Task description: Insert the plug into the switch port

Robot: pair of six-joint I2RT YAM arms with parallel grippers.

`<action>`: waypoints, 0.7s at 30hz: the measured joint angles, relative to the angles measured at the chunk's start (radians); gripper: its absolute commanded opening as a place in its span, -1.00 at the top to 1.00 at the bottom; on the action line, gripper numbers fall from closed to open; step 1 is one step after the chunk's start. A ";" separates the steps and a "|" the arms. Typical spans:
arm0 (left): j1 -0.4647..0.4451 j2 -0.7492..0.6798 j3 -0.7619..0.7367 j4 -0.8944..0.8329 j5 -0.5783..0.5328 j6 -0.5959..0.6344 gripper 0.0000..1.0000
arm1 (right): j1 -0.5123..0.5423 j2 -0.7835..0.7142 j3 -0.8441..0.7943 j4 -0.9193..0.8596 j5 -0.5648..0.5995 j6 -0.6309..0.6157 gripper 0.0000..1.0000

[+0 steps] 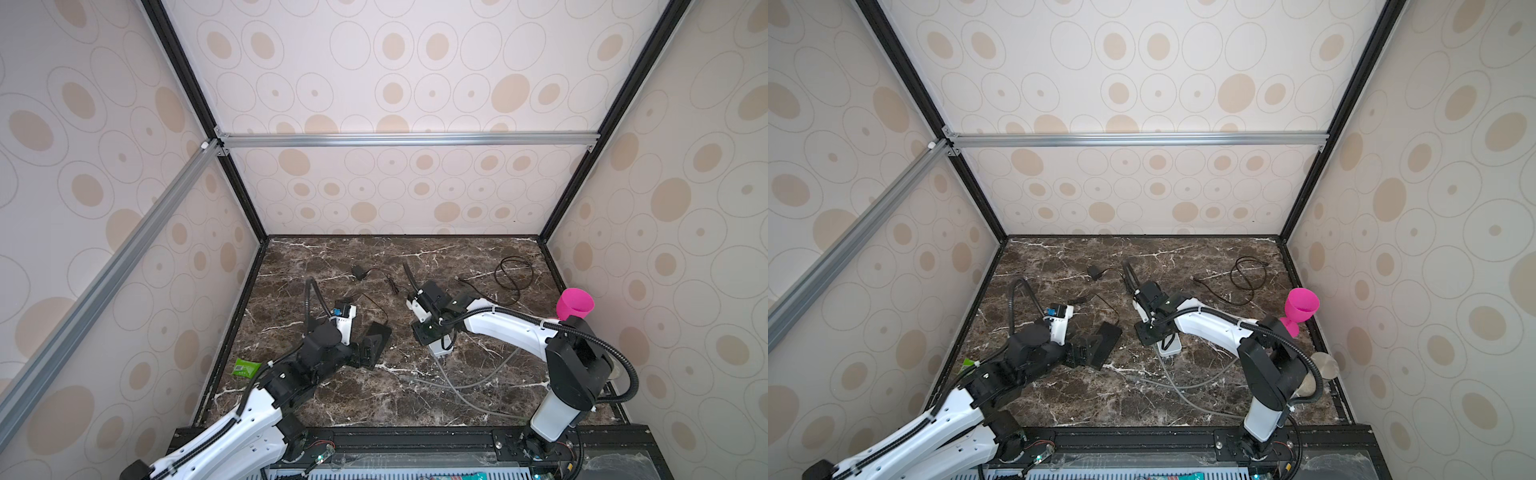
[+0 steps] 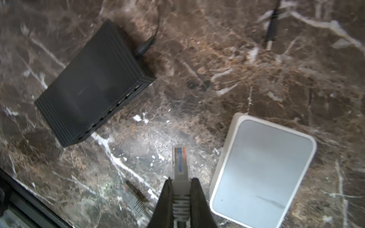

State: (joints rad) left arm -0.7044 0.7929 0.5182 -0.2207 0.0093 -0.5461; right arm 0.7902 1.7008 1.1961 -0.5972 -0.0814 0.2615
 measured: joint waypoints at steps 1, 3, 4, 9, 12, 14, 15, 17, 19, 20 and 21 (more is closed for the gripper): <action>0.016 0.054 0.006 -0.006 0.019 -0.004 -0.84 | 0.024 -0.002 0.000 -0.006 0.017 -0.027 1.00; 0.064 0.159 0.012 -0.008 0.065 -0.009 -0.83 | 0.068 -0.008 -0.004 -0.008 0.041 -0.076 1.00; 0.102 0.208 0.012 -0.008 0.093 -0.012 -0.79 | 0.088 -0.014 -0.015 -0.002 0.044 -0.100 1.00; 0.223 0.353 0.025 -0.006 0.168 -0.012 -0.75 | 0.113 -0.043 -0.072 0.022 0.036 -0.161 1.00; 0.257 0.387 0.039 -0.001 0.185 -0.007 -0.67 | 0.128 -0.047 -0.086 0.053 0.043 -0.188 1.00; 0.281 0.415 0.049 0.010 0.203 -0.003 -0.58 | 0.153 -0.047 -0.086 0.075 0.045 -0.210 1.00; 0.291 0.428 0.050 0.018 0.209 0.000 -0.58 | 0.163 -0.047 -0.086 0.085 0.037 -0.219 1.00; 0.316 0.451 0.050 0.032 0.222 0.001 -0.57 | 0.177 -0.045 -0.086 0.100 0.002 -0.233 1.00; 0.332 0.459 0.048 0.043 0.235 0.000 -0.57 | 0.181 -0.040 -0.088 0.112 -0.042 -0.245 1.00; 0.337 0.458 0.047 0.053 0.242 0.000 -0.58 | 0.183 -0.038 -0.095 0.121 -0.068 -0.251 1.00; 0.341 0.457 0.046 0.061 0.249 0.000 -0.58 | 0.184 -0.036 -0.104 0.126 -0.090 -0.254 1.00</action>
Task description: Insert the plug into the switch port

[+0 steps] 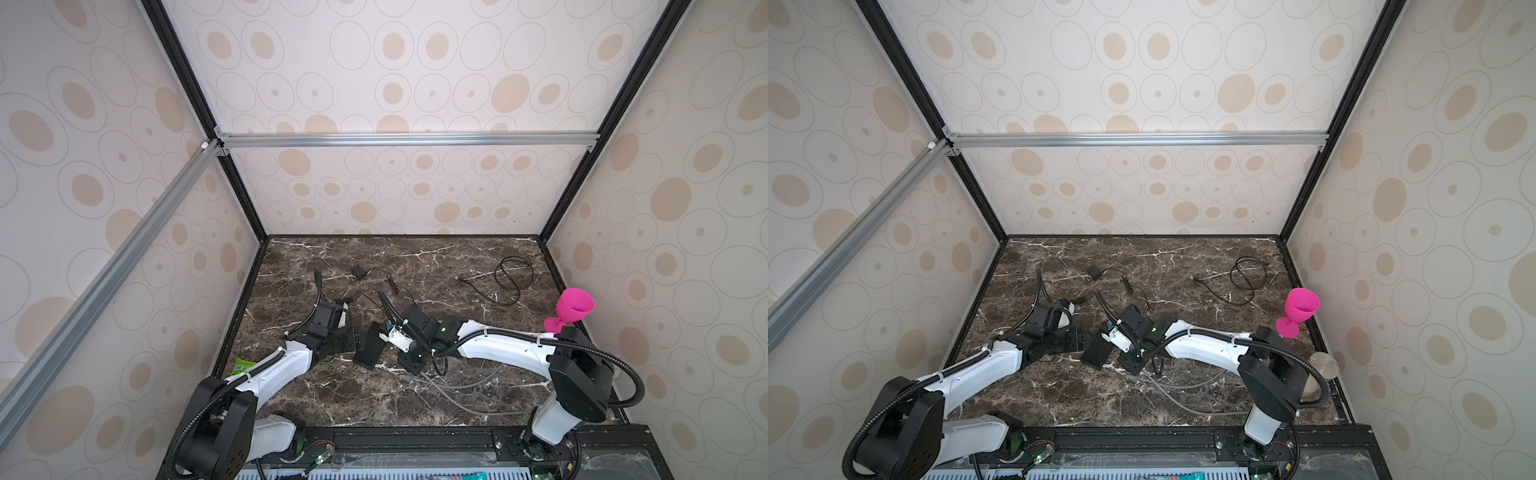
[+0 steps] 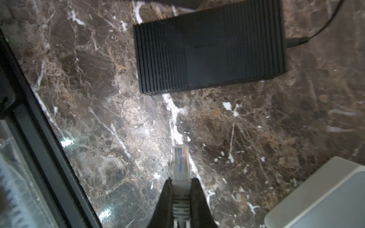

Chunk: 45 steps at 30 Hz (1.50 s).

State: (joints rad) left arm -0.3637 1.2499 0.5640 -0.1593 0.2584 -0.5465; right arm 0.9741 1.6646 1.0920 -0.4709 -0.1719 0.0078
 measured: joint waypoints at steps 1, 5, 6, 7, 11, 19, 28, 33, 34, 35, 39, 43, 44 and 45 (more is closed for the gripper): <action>0.003 0.000 -0.001 0.011 0.006 -0.002 -0.58 | 0.000 0.002 -0.013 0.004 -0.027 -0.003 1.00; 0.011 0.003 -0.001 0.034 0.026 -0.006 -0.58 | 0.006 0.008 -0.066 0.003 -0.107 -0.003 1.00; 0.011 0.005 -0.001 0.038 0.030 -0.007 -0.58 | 0.007 0.010 -0.078 0.001 -0.122 0.002 1.00; 0.011 0.008 -0.001 0.040 0.034 -0.007 -0.58 | 0.008 0.014 -0.087 -0.003 -0.133 0.009 1.00; 0.014 0.009 -0.001 0.044 0.047 -0.007 -0.58 | 0.008 0.031 -0.117 -0.007 -0.131 0.049 1.00; 0.015 0.009 -0.001 0.047 0.059 -0.006 -0.58 | -0.017 0.072 -0.084 -0.022 0.043 0.126 1.00; 0.016 0.049 0.000 0.054 0.074 -0.005 -0.42 | -0.122 0.110 -0.011 -0.063 0.257 0.174 1.00; 0.018 0.126 0.005 0.058 0.093 0.004 -0.10 | -0.056 0.100 -0.008 -0.058 0.175 0.093 1.00; 0.018 0.134 0.005 0.060 0.098 0.004 -0.06 | -0.042 0.100 -0.007 -0.055 0.150 0.074 1.00; 0.018 0.138 0.005 0.062 0.101 0.003 -0.04 | -0.029 0.100 -0.007 -0.051 0.125 0.055 1.00; 0.018 0.140 0.005 0.071 0.105 0.002 -0.01 | -0.014 0.100 -0.007 -0.034 0.068 0.002 1.00; 0.019 0.148 0.005 0.082 0.113 0.002 0.11 | -0.011 0.111 0.017 -0.033 0.041 -0.031 1.00; 0.019 0.157 0.005 0.088 0.117 0.002 0.12 | -0.010 0.118 0.029 -0.031 0.037 -0.038 1.00; 0.019 0.165 0.005 0.097 0.124 0.002 0.12 | -0.007 0.126 0.039 -0.027 0.034 -0.044 1.00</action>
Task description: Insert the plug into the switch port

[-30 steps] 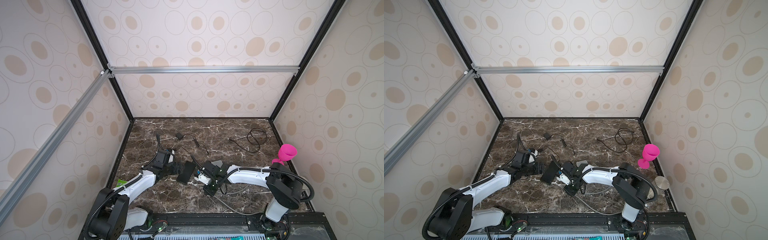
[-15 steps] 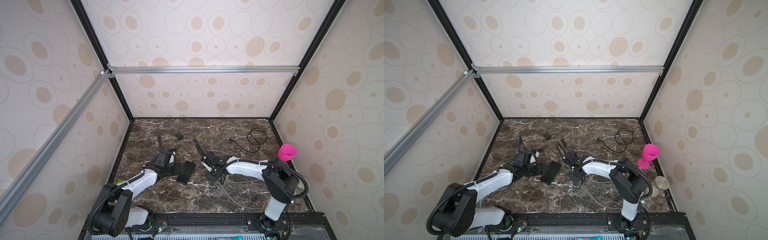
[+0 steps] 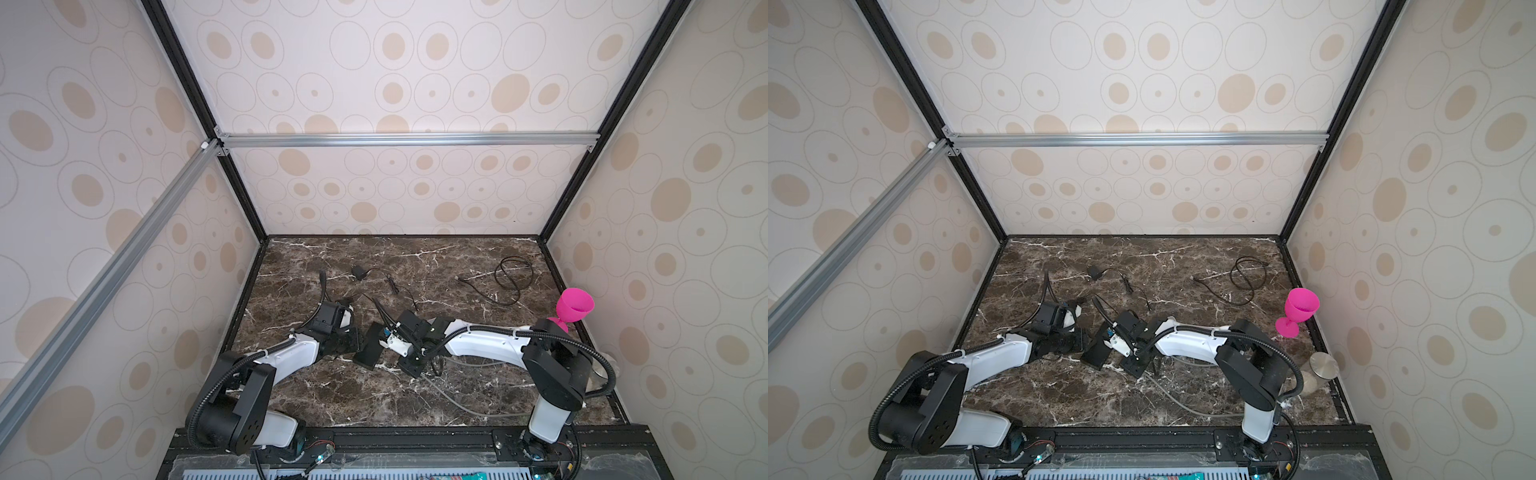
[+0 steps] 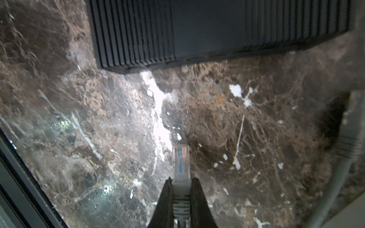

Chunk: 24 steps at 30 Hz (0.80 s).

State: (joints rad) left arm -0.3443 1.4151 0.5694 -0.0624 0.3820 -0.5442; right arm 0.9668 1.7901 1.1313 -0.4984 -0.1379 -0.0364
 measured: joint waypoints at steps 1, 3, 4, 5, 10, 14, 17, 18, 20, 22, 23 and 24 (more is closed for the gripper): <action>0.000 0.009 0.002 0.010 0.008 0.000 0.21 | 0.003 0.008 0.010 0.007 -0.003 -0.007 1.00; 0.000 0.022 0.006 0.027 0.023 0.002 0.31 | 0.011 0.021 0.019 0.020 -0.012 -0.017 1.00; 0.000 0.027 0.009 0.033 0.032 0.005 0.40 | 0.014 0.026 0.019 0.029 -0.017 -0.021 1.00; 0.000 0.033 0.010 0.042 0.040 0.008 0.41 | 0.017 0.031 0.019 0.034 -0.022 -0.024 1.00; 0.000 0.039 0.013 0.054 0.045 0.011 0.42 | 0.021 0.058 0.019 0.077 -0.037 -0.028 1.00; 0.000 0.048 0.013 0.067 0.050 0.011 0.43 | 0.022 0.074 0.017 0.119 -0.038 -0.026 1.00; 0.001 0.059 0.014 0.086 0.058 0.010 0.43 | 0.023 0.076 0.017 0.145 -0.031 -0.023 1.00; 0.002 0.061 0.014 0.091 0.059 0.010 0.43 | 0.024 0.078 0.017 0.152 -0.029 -0.021 1.00; 0.002 0.066 0.015 0.098 0.060 0.010 0.43 | 0.027 0.085 0.017 0.169 -0.023 -0.018 1.00; 0.002 0.066 0.015 0.102 0.061 0.010 0.43 | 0.029 0.094 0.017 0.182 -0.020 -0.014 1.00; 0.002 0.066 0.015 0.102 0.061 0.010 0.43 | 0.029 0.097 0.019 0.187 -0.020 -0.013 1.00; 0.002 0.066 0.015 0.102 0.061 0.010 0.43 | 0.030 0.100 0.021 0.191 -0.019 -0.013 1.00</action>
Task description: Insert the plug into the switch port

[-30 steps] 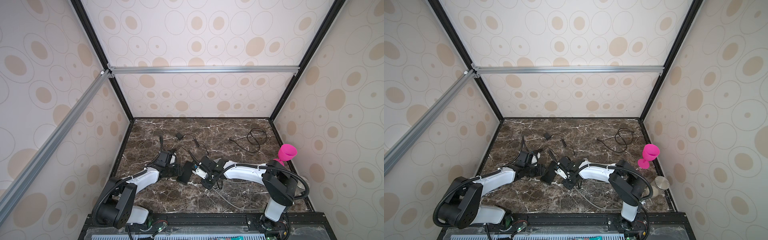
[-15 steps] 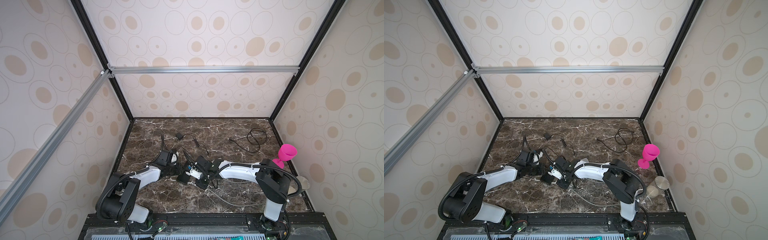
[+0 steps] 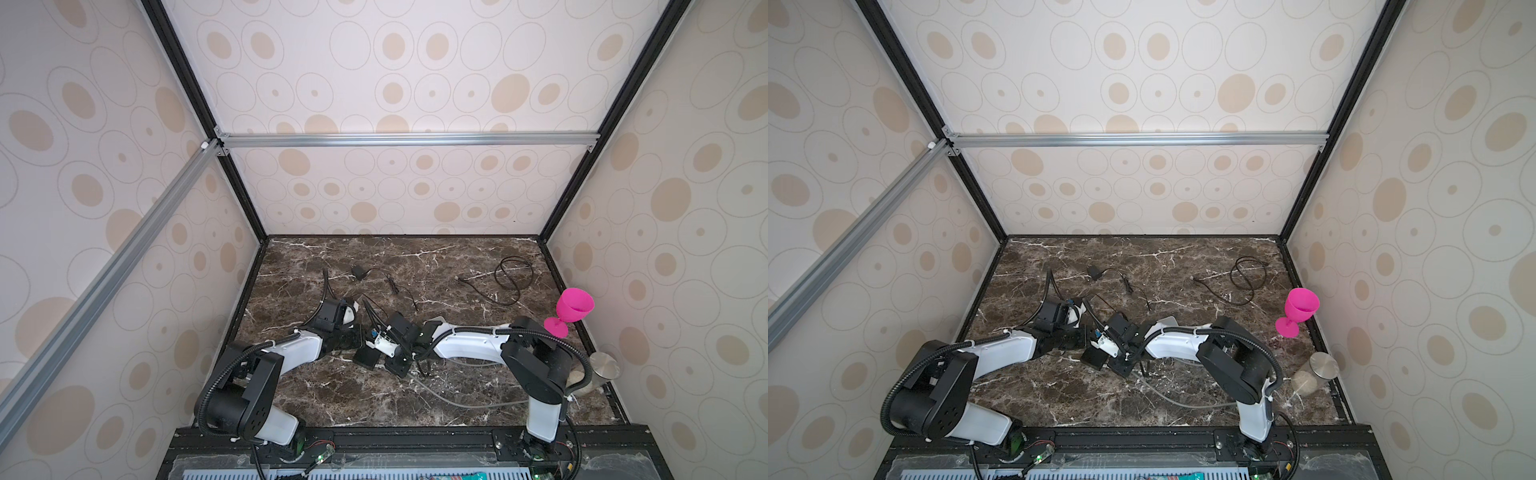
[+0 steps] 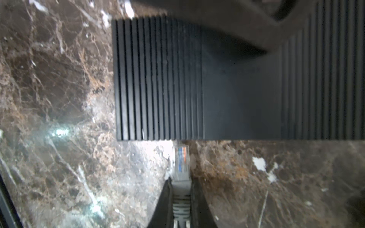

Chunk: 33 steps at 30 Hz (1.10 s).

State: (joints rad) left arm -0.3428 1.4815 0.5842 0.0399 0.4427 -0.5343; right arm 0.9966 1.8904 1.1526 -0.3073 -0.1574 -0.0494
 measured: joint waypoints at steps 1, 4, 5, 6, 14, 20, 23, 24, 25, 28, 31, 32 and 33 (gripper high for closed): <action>0.000 0.000 0.000 0.000 0.000 0.000 0.43 | 0.000 0.005 0.005 0.002 0.000 0.000 1.00; 0.001 0.000 0.000 0.001 0.000 0.000 0.43 | 0.001 0.010 0.011 0.003 0.000 0.003 1.00; 0.001 0.001 0.000 0.001 0.001 0.000 0.43 | 0.002 0.010 0.012 0.003 0.000 0.004 1.00; 0.001 0.001 0.000 0.001 0.001 0.000 0.43 | 0.002 0.010 0.012 0.003 0.000 0.006 1.00; 0.001 -0.001 -0.006 0.008 0.003 -0.001 0.42 | 0.011 0.010 0.012 0.004 0.001 0.012 1.00; 0.001 -0.001 -0.006 0.009 0.005 -0.001 0.42 | 0.016 0.010 0.012 0.005 0.016 0.017 1.00; 0.001 -0.001 -0.006 0.009 0.005 -0.001 0.42 | 0.018 0.010 0.013 0.005 0.026 0.019 1.00; 0.001 -0.001 -0.006 0.009 0.005 -0.001 0.43 | 0.019 0.010 0.013 0.005 0.027 0.019 1.00; 0.001 -0.001 -0.006 0.009 0.005 -0.001 0.42 | 0.019 0.010 0.013 0.005 0.029 0.019 1.00; 0.001 -0.001 -0.006 0.009 0.005 -0.001 0.43 | 0.019 0.009 0.013 0.005 0.031 0.018 1.00; 0.001 -0.001 -0.006 0.009 0.005 -0.001 0.43 | 0.019 0.009 0.013 0.005 0.031 0.018 1.00; 0.001 -0.001 -0.006 0.009 0.005 -0.001 0.43 | 0.019 0.009 0.013 0.005 0.031 0.018 1.00; 0.001 -0.001 -0.006 0.009 0.005 -0.001 0.43 | 0.019 0.008 0.013 0.005 0.032 0.018 1.00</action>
State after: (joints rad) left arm -0.3420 1.4807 0.5781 0.0486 0.4480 -0.5350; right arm 1.0161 1.8988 1.1652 -0.3023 -0.1257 -0.0311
